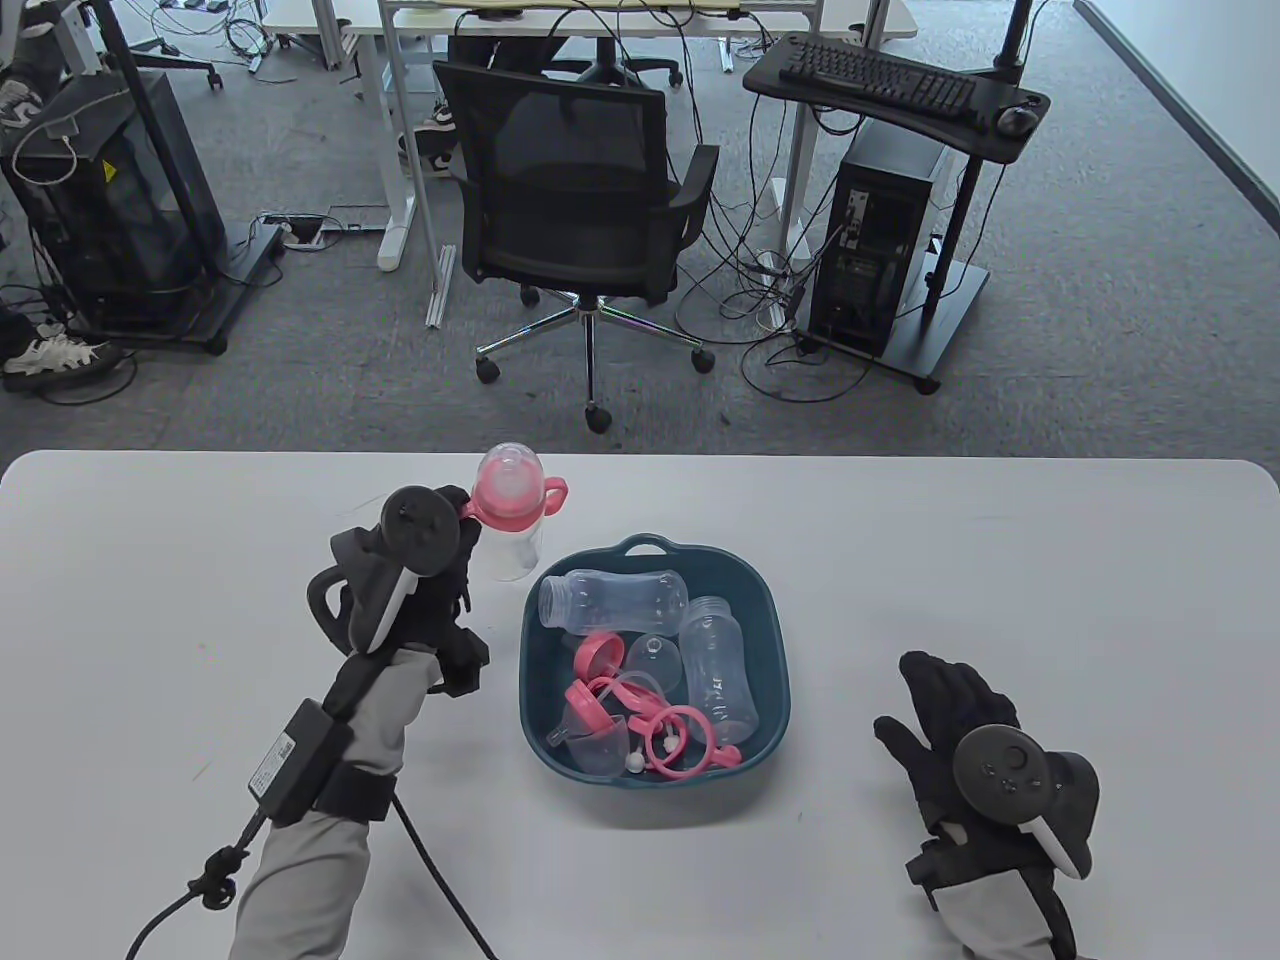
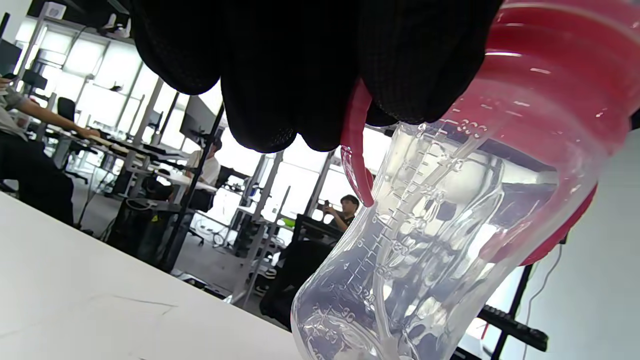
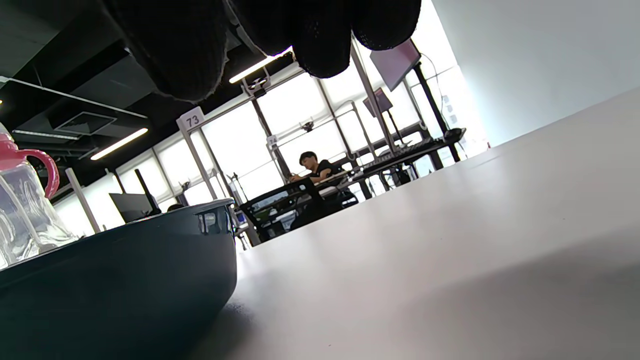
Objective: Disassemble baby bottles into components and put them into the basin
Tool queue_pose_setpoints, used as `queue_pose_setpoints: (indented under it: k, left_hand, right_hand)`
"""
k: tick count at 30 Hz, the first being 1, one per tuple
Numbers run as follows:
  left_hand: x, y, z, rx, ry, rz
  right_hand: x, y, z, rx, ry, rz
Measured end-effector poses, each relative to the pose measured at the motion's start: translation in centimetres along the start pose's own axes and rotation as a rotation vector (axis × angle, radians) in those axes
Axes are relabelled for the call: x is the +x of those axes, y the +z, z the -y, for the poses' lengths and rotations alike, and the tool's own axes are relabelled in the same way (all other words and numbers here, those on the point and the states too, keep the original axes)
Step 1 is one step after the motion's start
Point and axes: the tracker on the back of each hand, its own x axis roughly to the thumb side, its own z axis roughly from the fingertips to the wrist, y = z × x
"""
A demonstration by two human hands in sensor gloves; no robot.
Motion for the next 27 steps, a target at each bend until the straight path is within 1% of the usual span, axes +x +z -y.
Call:
queue_pose_setpoints:
  k: [3, 7, 10, 15, 17, 23, 27]
  left_hand:
    - [1.2, 1.9, -1.2, 0.023, 0.012, 0.059]
    - [2.4, 4.2, -1.8, 0.029, 0.044, 0.114]
    - [3.2, 6.1, -1.3, 0.011, 0.077, 0.148]
    - [4.8, 8.5, 0.1, -0.026, 0.138, 0.179]
    - [5.5, 9.2, 0.4, -0.05, 0.169, 0.198]
    - [8.0, 11.1, 1.3, -0.078, 0.23, 0.254]
    - [9.9, 12.3, 2.6, -0.129, 0.271, 0.308]
  right_hand:
    - [0.2, 0.0, 0.1, -0.007, -0.014, 0.008]
    - [0.2, 0.0, 0.0, 0.001, -0.043, 0.016]
    - [0.4, 0.0, -0.3, 0.02, -0.078, 0.024]
    - [1.3, 0.1, -0.6, 0.04, -0.12, 0.061]
    - [1.8, 0.1, -0.7, 0.049, -0.152, 0.08]
    - [3.0, 0.2, -0.7, 0.055, -0.214, 0.126]
    - [3.9, 0.3, -1.0, 0.077, -0.273, 0.164]
